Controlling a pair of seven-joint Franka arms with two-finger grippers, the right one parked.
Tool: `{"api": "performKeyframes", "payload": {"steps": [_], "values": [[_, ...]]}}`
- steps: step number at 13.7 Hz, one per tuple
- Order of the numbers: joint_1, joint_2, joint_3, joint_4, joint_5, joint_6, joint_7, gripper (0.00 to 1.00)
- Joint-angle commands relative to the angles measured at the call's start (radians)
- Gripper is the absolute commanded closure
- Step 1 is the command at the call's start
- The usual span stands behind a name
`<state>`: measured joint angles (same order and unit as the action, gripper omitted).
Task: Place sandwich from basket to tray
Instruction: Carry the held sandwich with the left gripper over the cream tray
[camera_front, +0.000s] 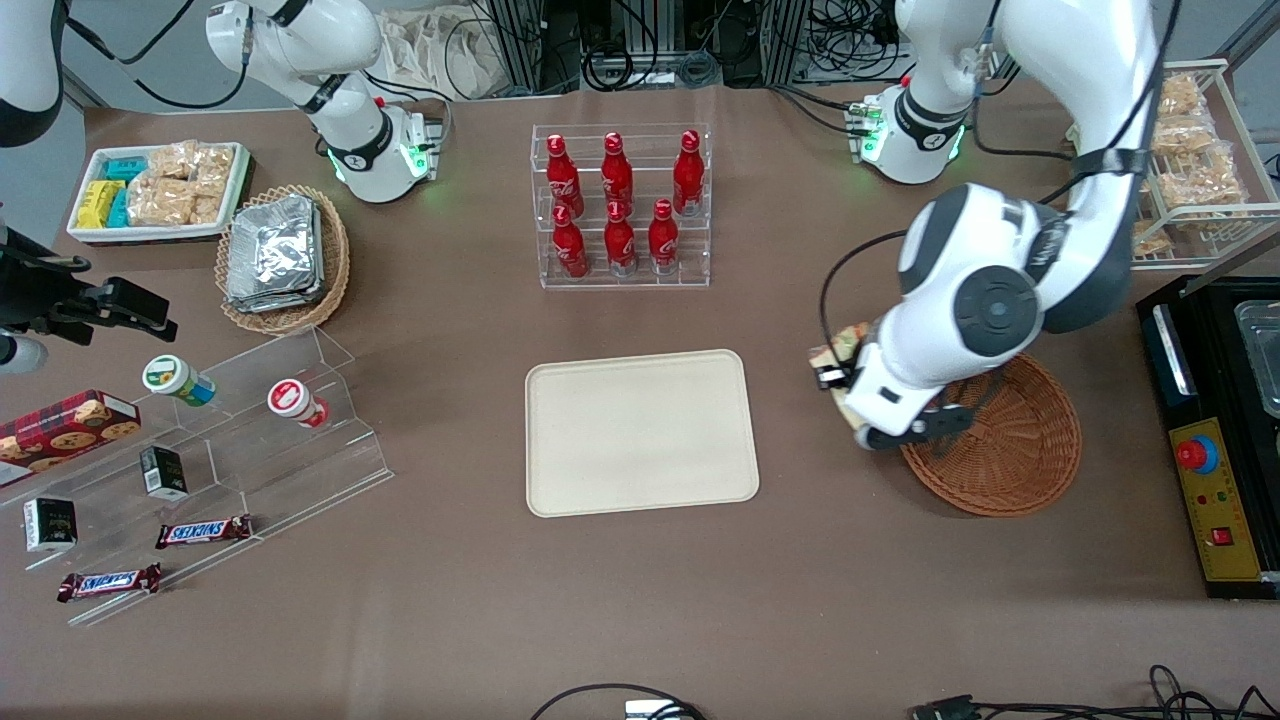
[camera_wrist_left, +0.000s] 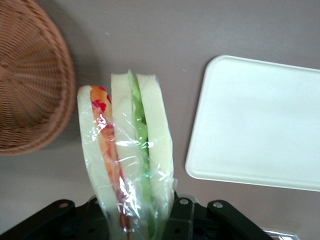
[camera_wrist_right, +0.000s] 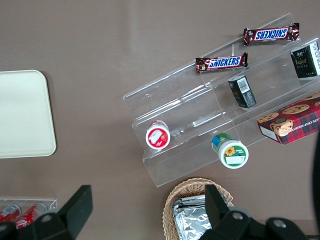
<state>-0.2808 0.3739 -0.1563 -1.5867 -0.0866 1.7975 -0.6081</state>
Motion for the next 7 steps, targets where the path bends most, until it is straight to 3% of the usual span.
{"api": "performKeyframes", "payload": {"steps": [1,4,7], "values": [[-0.075,0.109,0.012,0.109,-0.024,-0.026,-0.027,0.68],[-0.098,0.187,0.012,0.111,-0.128,-0.020,-0.002,0.67],[-0.110,0.256,-0.005,0.126,-0.145,-0.015,0.076,0.66]]}}
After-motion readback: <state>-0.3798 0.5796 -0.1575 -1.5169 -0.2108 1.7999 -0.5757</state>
